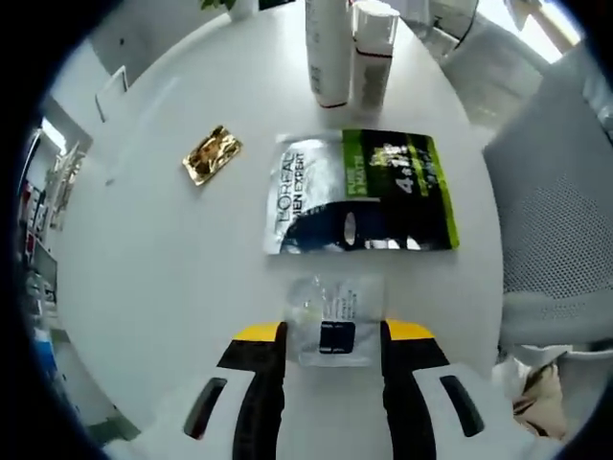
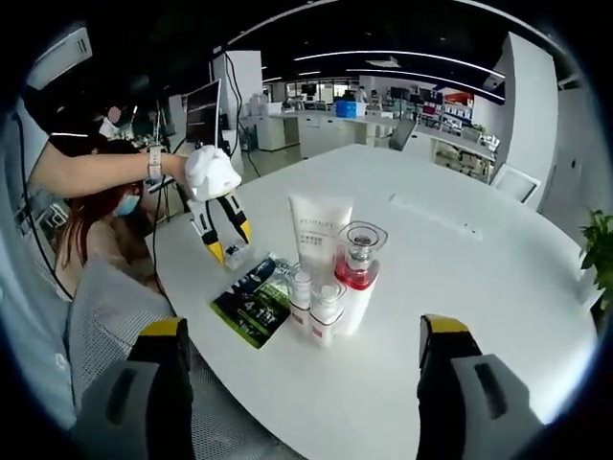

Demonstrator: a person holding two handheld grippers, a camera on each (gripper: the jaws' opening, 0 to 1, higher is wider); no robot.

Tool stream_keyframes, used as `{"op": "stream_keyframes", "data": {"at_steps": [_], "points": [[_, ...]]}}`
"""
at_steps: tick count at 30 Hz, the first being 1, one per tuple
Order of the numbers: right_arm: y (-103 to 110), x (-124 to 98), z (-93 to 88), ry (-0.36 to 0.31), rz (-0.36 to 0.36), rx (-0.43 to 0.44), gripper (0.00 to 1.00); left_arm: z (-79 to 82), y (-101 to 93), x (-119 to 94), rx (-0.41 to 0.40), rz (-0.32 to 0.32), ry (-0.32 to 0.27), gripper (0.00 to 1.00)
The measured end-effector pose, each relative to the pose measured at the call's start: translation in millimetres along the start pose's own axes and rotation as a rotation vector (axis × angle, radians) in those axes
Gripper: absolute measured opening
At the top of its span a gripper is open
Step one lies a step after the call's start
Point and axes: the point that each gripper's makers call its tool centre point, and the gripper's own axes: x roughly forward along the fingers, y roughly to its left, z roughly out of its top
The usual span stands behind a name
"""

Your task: Arrange the skincare products in the storage area until every visible bottle or jar stands upright without overlapping.

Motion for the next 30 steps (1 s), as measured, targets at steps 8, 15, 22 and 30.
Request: {"op": "stream_keyframes", "data": {"at_steps": [8,15,22,30], "points": [[0,-5,-3.7,0.011,-0.003,-0.009,1.00,4.1,-19.7,0,-0.017,-0.018,-0.001,0.36],[3,-8,-6.0,0.010,-0.004,-0.013,1.00,2.7,-35.4,1,-0.024,-0.022,0.012,0.36],[7,-7,-8.9,0.017,0.008,-0.018,1.00,3.9,-49.1,8,-0.038,-0.041,0.006,0.36],[9,-8,-10.2,0.012,0.013,-0.014,1.00,2.4,-57.3,10,-0.059,-0.049,0.001,0.36]]}}
